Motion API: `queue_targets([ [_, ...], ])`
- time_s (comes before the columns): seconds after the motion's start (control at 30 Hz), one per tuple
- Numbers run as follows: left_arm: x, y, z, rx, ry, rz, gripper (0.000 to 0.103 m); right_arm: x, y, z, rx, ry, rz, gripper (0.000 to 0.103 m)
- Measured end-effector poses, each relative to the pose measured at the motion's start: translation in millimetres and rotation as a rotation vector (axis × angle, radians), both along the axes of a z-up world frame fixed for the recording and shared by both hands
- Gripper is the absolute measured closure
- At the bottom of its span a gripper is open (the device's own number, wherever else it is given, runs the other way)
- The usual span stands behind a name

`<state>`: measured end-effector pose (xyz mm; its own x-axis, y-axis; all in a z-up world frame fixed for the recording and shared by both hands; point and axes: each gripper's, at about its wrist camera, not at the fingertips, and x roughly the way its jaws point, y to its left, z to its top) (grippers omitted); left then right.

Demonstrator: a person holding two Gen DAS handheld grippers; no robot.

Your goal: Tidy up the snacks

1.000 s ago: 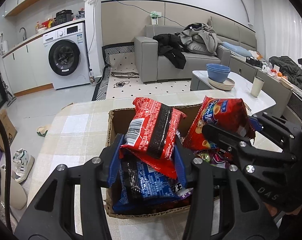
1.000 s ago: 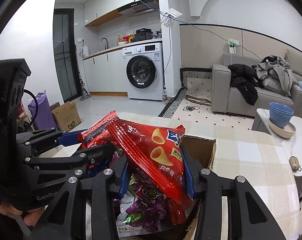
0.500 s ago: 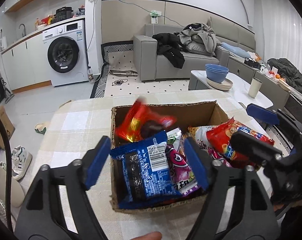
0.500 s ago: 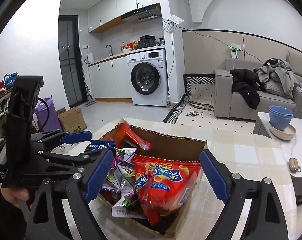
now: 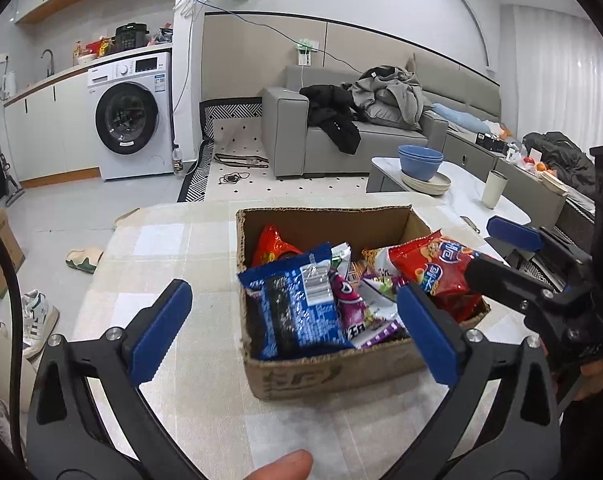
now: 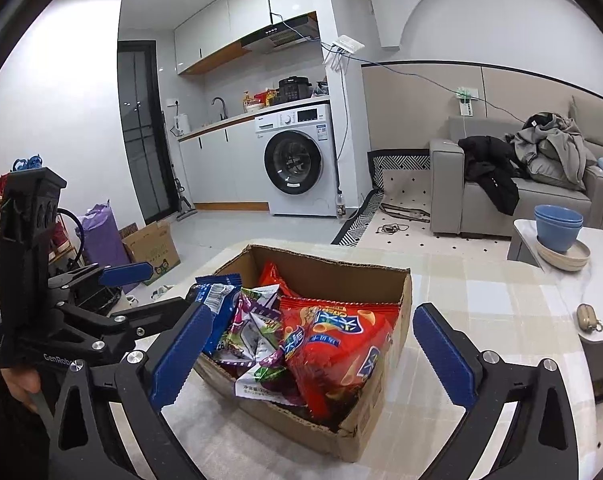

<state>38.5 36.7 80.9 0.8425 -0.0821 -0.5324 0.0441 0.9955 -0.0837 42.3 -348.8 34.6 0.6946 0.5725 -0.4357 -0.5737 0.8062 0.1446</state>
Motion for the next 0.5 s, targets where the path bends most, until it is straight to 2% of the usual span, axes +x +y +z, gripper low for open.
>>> queue_targets([
  [0.5,-54,24,-14,-0.022,-0.038,0.047,0.001,-30,-9,-12,0.029,-0.004,0.005,0.000],
])
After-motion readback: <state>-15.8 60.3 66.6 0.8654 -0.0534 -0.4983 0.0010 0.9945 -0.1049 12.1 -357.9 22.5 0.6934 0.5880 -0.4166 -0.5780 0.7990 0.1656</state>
